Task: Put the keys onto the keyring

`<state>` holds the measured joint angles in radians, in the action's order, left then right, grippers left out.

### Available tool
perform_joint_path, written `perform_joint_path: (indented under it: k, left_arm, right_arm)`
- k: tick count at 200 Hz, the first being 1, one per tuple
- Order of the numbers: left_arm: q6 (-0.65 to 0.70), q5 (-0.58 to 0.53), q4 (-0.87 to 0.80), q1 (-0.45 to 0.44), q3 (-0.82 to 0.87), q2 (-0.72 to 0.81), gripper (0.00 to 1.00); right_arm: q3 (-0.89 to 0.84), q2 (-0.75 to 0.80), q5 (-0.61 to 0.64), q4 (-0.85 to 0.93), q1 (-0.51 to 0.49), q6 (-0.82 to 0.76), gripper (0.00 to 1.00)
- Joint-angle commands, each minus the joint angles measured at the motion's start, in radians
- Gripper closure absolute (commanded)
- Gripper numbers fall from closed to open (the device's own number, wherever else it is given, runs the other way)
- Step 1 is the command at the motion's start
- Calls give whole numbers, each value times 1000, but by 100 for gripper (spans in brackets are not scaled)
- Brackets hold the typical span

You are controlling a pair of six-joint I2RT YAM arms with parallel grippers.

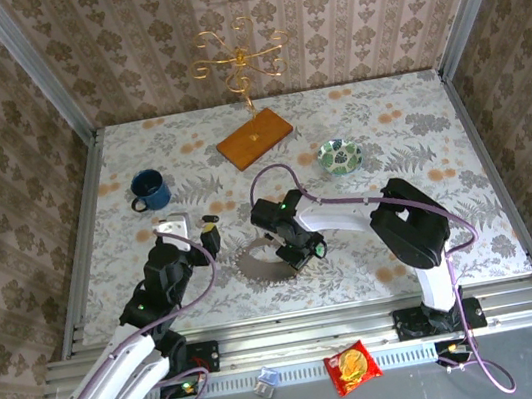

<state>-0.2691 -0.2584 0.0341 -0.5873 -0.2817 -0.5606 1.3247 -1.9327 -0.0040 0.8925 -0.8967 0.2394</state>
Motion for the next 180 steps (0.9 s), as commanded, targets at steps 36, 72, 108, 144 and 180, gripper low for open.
perform_joint_path:
  k: [36,72,108,144,180]
  left_arm:
    - [46,47,-4,6,-37,12,21]
    - [92,140,40,6,-43,15,26]
    - [180,276,62,4,-69,17,33]
    - [272,431,30,3,-100,17,45]
    - [347,626,12,-11,-112,16,52]
  right_arm:
    - [9,133,54,-21,-5,-55,100]
    - [-23,258,7,-118,-4,-112,100]
    - [-69,364,-135,-248,11,-196,100]
    - [-122,447,-289,-363,39,-300,100]
    - [-182,496,-384,-473,54,-385,100]
